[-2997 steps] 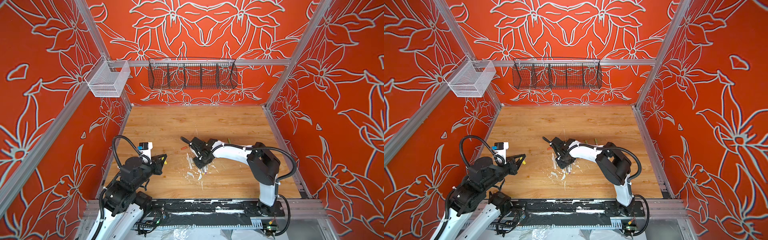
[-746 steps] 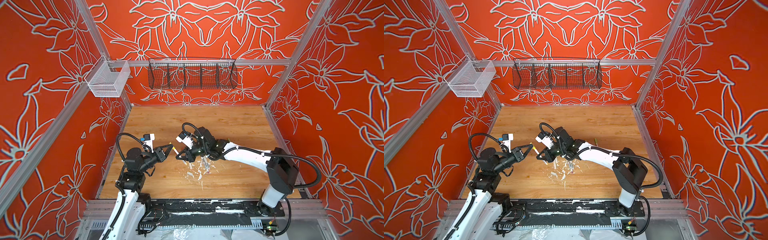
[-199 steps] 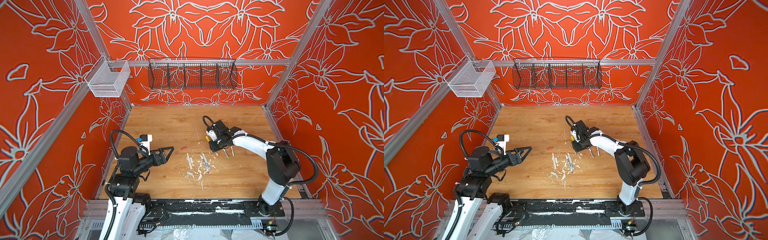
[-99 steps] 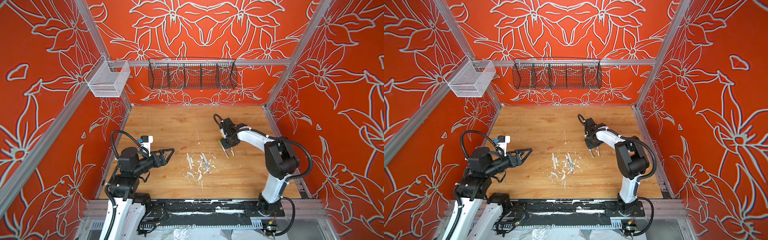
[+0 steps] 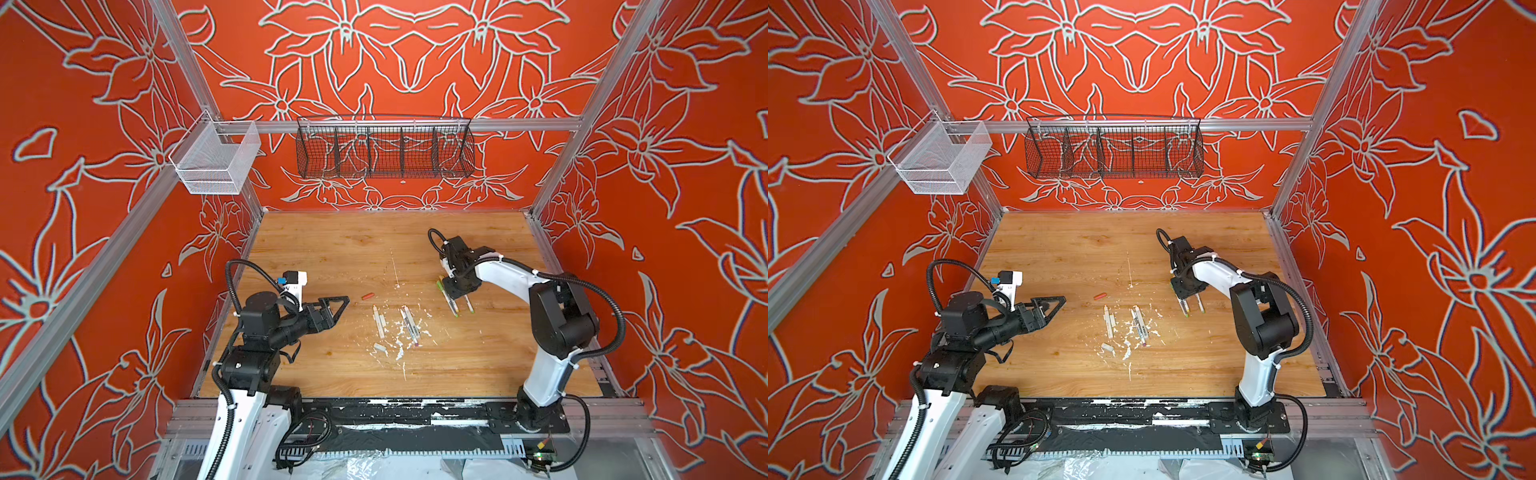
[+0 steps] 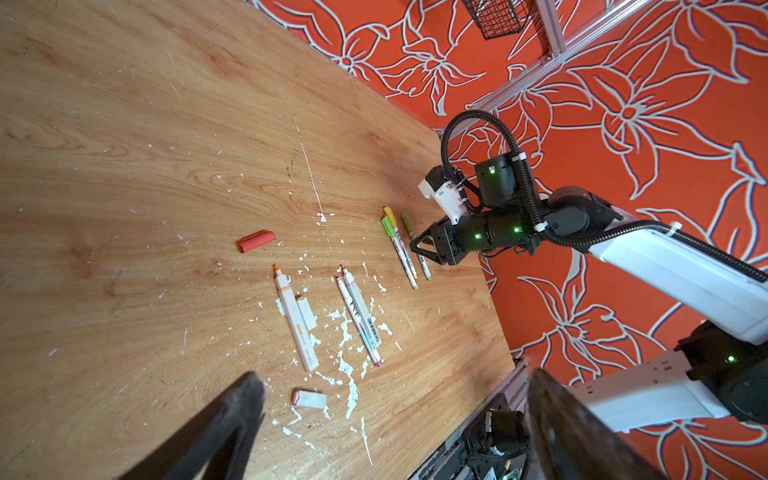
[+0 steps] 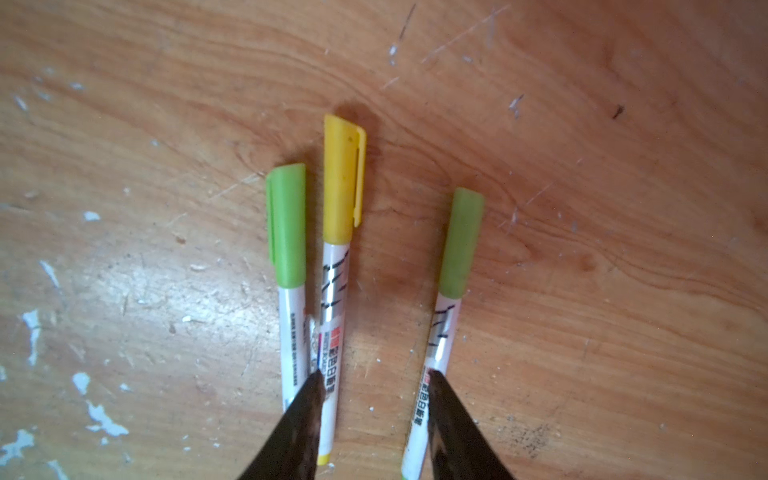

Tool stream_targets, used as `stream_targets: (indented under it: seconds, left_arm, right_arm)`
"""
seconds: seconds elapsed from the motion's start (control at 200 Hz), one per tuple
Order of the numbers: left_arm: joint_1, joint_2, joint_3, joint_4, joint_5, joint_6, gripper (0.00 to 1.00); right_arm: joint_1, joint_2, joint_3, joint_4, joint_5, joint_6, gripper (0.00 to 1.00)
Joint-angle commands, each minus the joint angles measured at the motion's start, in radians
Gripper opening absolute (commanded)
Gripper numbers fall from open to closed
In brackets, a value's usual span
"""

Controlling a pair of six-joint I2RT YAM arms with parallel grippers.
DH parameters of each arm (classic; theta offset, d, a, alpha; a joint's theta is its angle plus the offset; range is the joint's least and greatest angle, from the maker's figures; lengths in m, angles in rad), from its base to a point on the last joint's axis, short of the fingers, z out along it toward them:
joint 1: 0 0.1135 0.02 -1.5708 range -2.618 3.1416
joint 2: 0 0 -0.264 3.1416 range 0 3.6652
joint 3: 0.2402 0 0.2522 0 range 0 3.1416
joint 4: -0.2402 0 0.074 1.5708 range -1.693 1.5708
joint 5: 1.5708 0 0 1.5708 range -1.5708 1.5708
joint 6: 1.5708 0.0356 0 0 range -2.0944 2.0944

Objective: Insert the pens into the pen caps
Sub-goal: 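Lower the capped marker onto the green-capped markers and open the right gripper, then move the right gripper over the red cap on the table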

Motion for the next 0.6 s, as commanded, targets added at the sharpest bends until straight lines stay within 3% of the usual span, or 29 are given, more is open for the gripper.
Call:
stream_targets:
  seconds: [0.0, 0.365, 0.595]
  left_arm:
    - [0.005, 0.020, -0.002, -0.016, -0.033, -0.009, 0.97]
    - [0.005, 0.064, -0.025, -0.041, -0.177, -0.041, 0.97]
    - [0.004, 0.056, -0.027, -0.054, -0.203, -0.052, 0.97]
  right_arm:
    - [0.028, -0.073, -0.021, -0.022, -0.058, -0.017, 0.50]
    - [0.297, -0.133, -0.060, 0.066, -0.226, 0.055, 0.55]
    - [0.321, 0.024, 0.076, 0.156, -0.371, 0.033, 0.60]
